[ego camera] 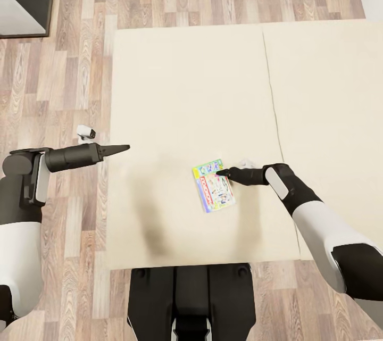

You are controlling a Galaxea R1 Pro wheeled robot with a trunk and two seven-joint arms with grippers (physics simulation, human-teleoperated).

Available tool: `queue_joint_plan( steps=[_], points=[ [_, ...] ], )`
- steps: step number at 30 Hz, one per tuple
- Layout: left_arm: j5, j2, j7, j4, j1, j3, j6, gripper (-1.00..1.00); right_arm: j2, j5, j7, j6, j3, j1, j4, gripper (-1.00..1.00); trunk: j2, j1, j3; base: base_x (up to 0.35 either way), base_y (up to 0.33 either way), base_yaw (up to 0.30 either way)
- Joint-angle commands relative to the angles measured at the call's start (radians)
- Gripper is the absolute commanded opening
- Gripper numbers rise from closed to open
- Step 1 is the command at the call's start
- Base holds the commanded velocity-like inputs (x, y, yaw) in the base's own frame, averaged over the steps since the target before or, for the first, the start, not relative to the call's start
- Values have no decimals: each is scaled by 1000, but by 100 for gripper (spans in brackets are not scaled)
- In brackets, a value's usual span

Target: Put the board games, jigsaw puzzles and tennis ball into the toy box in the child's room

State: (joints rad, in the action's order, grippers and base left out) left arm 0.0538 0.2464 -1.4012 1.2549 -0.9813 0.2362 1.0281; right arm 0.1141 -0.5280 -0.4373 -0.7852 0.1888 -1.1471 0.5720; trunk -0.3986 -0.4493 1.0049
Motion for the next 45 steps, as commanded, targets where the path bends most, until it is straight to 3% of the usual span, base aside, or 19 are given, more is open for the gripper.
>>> queue_joint_plan(
  steps=[1, 32, 45],
  points=[
    [1, 0, -2, 0, 0, 0, 10, 100, 1, 3, -3, 0, 4, 0, 0, 100, -1, -1, 1, 0, 18, 0],
    [1, 0, -2, -1, -1, 0, 10, 100, 4, 3, -5, -7, 6, 0, -1, 100, -1, -1, 1, 0, 89, 0],
    [1, 0, -2, -2, 0, 0, 10, 100, 22, 2, 25, -83, 6, -21, -1, 100, -1, -1, 1, 0, 5, 0]
  ],
)
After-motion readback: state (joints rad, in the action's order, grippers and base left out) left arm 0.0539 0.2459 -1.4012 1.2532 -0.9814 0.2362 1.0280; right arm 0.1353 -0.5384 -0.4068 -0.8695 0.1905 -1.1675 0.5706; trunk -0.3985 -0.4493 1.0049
